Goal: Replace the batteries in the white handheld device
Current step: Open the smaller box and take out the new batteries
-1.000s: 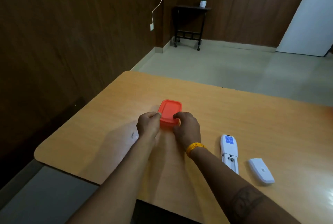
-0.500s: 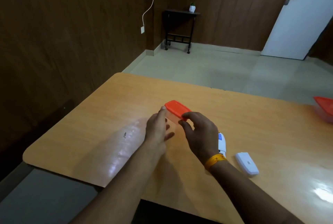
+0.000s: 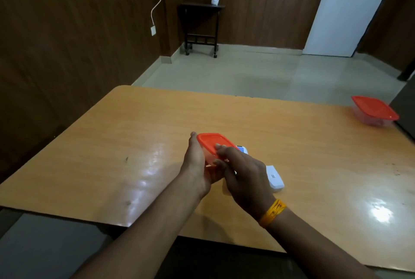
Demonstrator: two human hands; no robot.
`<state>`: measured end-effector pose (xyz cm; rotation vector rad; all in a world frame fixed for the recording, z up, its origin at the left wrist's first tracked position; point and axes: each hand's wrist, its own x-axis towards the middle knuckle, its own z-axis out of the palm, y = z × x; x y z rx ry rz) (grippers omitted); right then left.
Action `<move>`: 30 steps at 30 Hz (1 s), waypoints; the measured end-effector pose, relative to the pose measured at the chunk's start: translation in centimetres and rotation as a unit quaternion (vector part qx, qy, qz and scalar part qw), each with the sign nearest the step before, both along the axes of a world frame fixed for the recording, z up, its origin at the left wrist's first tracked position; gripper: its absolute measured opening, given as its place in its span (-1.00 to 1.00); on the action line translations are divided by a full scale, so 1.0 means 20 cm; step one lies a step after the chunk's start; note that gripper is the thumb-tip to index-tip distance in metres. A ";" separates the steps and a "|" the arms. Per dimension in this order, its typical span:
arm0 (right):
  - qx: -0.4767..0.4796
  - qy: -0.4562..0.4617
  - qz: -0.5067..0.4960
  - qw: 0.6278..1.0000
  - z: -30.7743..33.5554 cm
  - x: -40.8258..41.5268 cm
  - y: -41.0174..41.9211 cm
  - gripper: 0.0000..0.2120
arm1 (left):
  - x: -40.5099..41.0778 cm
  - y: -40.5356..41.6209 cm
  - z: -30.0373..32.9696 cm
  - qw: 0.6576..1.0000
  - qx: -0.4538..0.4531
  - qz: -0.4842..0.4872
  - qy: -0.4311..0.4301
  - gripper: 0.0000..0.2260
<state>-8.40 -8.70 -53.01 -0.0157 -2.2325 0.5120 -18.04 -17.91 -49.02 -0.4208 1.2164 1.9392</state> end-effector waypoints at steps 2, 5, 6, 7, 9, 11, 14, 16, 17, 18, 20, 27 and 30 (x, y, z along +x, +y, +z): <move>-0.044 0.000 -0.001 0.999 0.00 0.01 -0.02 -0.79 | 0.02 0.03 -0.02 0.999 -0.016 0.031 0.011 -0.32; -0.104 0.007 -0.021 0.994 0.02 0.01 -0.03 -0.85 | 0.03 0.07 -0.07 0.996 -0.035 0.068 0.042 -0.31; -0.118 0.011 -0.027 0.993 0.03 0.00 -0.02 -0.86 | 0.02 0.08 -0.09 0.995 -0.042 0.076 0.056 -0.28; -0.131 0.016 -0.029 0.991 0.04 0.00 -0.01 -0.87 | 0.01 0.10 -0.10 0.994 -0.047 0.080 0.066 -0.25; -0.142 0.023 -0.029 0.989 0.05 -0.01 0.02 -0.88 | 0.01 0.11 -0.12 0.992 -0.055 0.080 0.081 -0.21; -0.130 0.028 -0.036 0.990 0.06 -0.01 0.03 -0.87 | 0.03 0.10 -0.11 0.991 -0.055 0.067 0.098 -0.18; -0.108 0.041 -0.056 0.992 0.08 -0.02 0.05 -0.82 | 0.06 0.08 -0.09 0.990 -0.037 0.026 0.134 -0.18; -0.098 0.052 -0.063 0.992 0.09 -0.03 0.06 -0.81 | 0.09 0.06 -0.07 0.987 -0.007 -0.010 0.163 -0.21; -0.099 0.056 -0.063 0.991 0.09 -0.03 0.07 -0.81 | 0.10 0.05 -0.06 0.983 0.003 -0.029 0.183 -0.18; -0.104 0.058 -0.062 0.991 0.10 -0.04 0.07 -0.81 | 0.10 0.03 -0.05 0.977 0.008 -0.045 0.207 -0.16; -0.110 0.062 -0.058 0.990 0.10 -0.04 0.07 -0.80 | 0.10 0.01 -0.04 0.967 0.009 -0.060 0.249 -0.17; -0.114 0.059 -0.072 0.989 0.09 -0.02 0.08 -0.80 | 0.10 -0.03 -0.07 0.956 0.012 -0.076 0.284 -0.30; -0.114 0.057 -0.077 0.989 0.11 0.00 0.08 -0.74 | 0.10 -0.03 -0.08 0.950 0.020 -0.090 0.298 -0.41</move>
